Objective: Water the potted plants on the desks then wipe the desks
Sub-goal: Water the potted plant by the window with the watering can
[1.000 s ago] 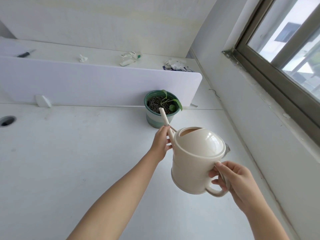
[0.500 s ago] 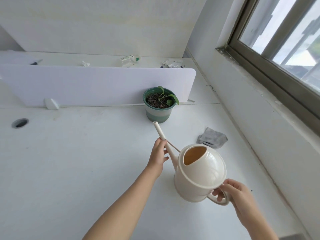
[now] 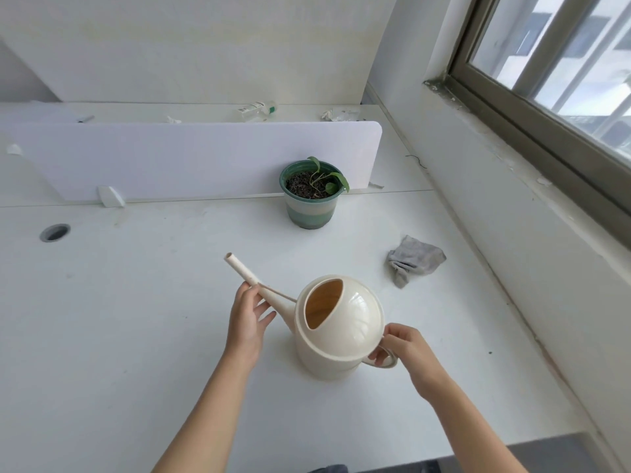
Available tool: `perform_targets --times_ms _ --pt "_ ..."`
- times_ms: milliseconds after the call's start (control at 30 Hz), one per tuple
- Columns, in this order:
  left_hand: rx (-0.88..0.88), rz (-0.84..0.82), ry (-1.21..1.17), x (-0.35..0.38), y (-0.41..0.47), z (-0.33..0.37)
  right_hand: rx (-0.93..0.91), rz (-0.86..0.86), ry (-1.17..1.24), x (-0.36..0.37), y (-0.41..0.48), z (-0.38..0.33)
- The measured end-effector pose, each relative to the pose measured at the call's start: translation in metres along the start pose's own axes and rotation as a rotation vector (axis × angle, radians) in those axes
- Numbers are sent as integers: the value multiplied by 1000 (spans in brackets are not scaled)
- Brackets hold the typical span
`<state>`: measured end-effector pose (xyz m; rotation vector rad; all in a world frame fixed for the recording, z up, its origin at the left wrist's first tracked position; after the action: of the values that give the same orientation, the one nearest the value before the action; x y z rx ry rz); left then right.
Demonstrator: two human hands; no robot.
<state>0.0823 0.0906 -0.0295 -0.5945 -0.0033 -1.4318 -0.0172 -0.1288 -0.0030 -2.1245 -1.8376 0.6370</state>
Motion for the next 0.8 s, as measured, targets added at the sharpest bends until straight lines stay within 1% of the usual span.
perform_targets --times_ms 267,533,800 --pt "61 138 -85 -40 -4 13 -14 -134 -103 31 26 -6" --pt "95 265 -139 -68 -7 26 -39 -248 -136 61 45 -18" --pt "92 343 -140 -82 -2 26 -54 -342 -143 74 57 -21"
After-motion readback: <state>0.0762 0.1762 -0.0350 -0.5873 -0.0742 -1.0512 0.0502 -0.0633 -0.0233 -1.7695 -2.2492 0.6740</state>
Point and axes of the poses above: each hand's wrist, its own y-axis towards the middle knuckle, its own x-axis out of the palm, z = x × y, the point moved 2 cm from there along y, towards the middle knuckle, and after that the axes turned 1 degree about x, right-handed, at the moved point
